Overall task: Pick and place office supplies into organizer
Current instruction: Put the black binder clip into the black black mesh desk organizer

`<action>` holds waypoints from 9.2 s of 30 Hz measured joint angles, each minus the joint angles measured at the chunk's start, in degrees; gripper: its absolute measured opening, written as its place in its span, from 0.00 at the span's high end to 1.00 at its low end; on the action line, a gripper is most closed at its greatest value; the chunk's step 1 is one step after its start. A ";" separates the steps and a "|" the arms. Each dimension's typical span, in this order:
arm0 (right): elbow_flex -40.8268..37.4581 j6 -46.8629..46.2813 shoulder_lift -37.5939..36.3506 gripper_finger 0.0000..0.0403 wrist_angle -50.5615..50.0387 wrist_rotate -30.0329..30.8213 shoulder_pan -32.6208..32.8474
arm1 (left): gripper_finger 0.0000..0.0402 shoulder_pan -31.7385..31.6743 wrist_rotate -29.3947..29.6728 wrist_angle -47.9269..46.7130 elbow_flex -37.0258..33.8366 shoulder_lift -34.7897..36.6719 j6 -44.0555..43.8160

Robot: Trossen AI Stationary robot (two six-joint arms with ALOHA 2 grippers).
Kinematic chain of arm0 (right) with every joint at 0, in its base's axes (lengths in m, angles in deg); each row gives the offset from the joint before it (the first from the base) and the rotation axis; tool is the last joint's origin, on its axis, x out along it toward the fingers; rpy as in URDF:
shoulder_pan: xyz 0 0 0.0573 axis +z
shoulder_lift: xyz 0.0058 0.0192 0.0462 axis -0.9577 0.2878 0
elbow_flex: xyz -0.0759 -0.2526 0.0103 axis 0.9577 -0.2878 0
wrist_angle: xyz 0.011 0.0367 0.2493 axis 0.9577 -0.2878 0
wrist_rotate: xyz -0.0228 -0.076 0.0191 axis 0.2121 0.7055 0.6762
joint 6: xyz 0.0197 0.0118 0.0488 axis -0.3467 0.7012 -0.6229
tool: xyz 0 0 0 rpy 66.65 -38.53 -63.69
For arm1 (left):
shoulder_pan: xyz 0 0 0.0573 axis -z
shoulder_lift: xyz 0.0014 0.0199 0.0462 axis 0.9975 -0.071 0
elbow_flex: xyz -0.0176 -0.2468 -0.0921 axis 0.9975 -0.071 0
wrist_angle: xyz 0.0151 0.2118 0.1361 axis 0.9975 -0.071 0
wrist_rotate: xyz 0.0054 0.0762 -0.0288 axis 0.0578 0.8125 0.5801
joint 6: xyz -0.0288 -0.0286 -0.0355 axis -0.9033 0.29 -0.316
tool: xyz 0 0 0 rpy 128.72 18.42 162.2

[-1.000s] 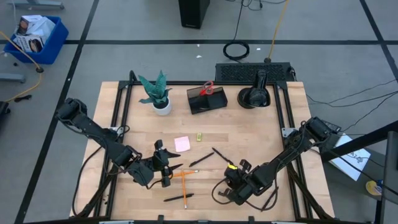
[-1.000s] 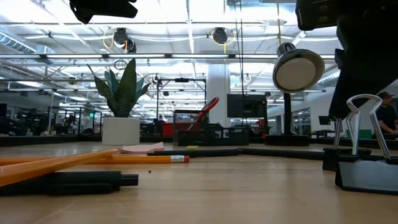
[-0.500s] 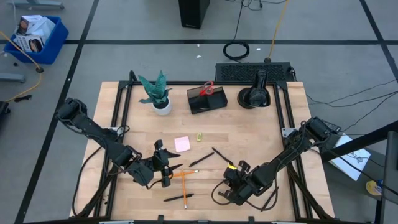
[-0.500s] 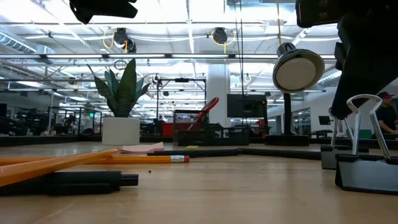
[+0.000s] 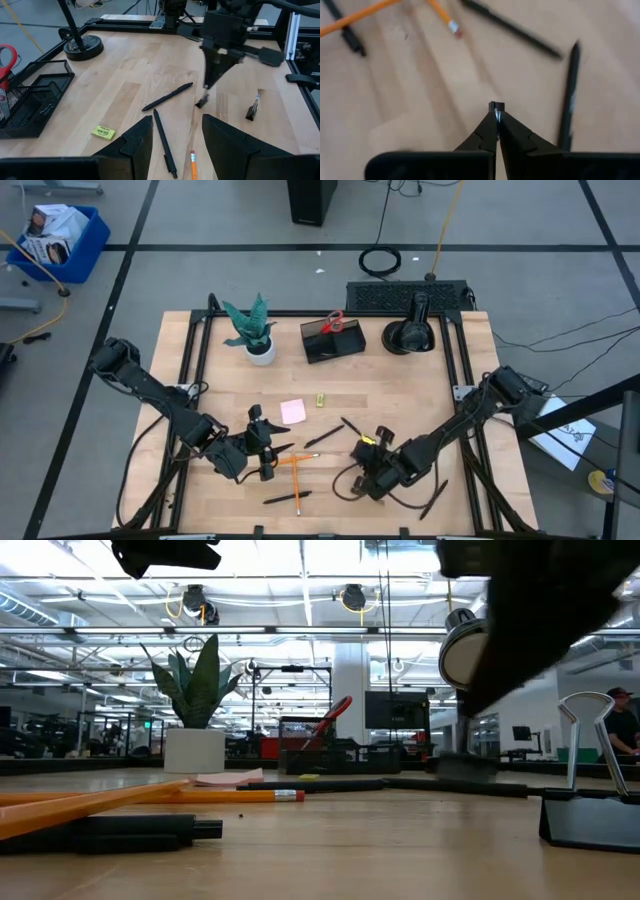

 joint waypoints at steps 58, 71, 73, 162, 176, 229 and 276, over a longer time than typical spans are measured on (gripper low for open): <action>0.17 37.00 0.02 0.99 32.35 -16.74 -50.89 | 0.56 0.00 0.12 -1.62 0.02 -0.22 -1.11; 0.24 36.15 2.37 0.99 30.81 -16.90 -54.08 | 0.56 -0.01 0.11 -2.24 0.02 -0.22 -1.51; 0.19 36.15 3.04 0.99 30.13 -17.00 -54.39 | 0.56 0.00 0.11 -2.38 0.02 -0.22 -1.51; -15.35 0.77 -2.40 0.64 29.96 -10.60 9.43 | 0.56 -0.57 0.33 0.16 0.02 -3.76 -6.18; -14.60 5.44 -1.76 0.64 32.65 -9.15 6.75 | 0.56 -0.46 0.00 0.20 0.02 -3.76 -6.25; -14.64 36.62 -7.73 0.99 41.64 -5.63 -9.41 | 0.56 -0.46 -0.48 0.04 0.02 -3.74 -6.39; -6.50 38.21 4.41 0.98 55.11 -18.32 -52.22 | 0.56 -0.48 -1.61 0.15 0.02 -3.74 -3.91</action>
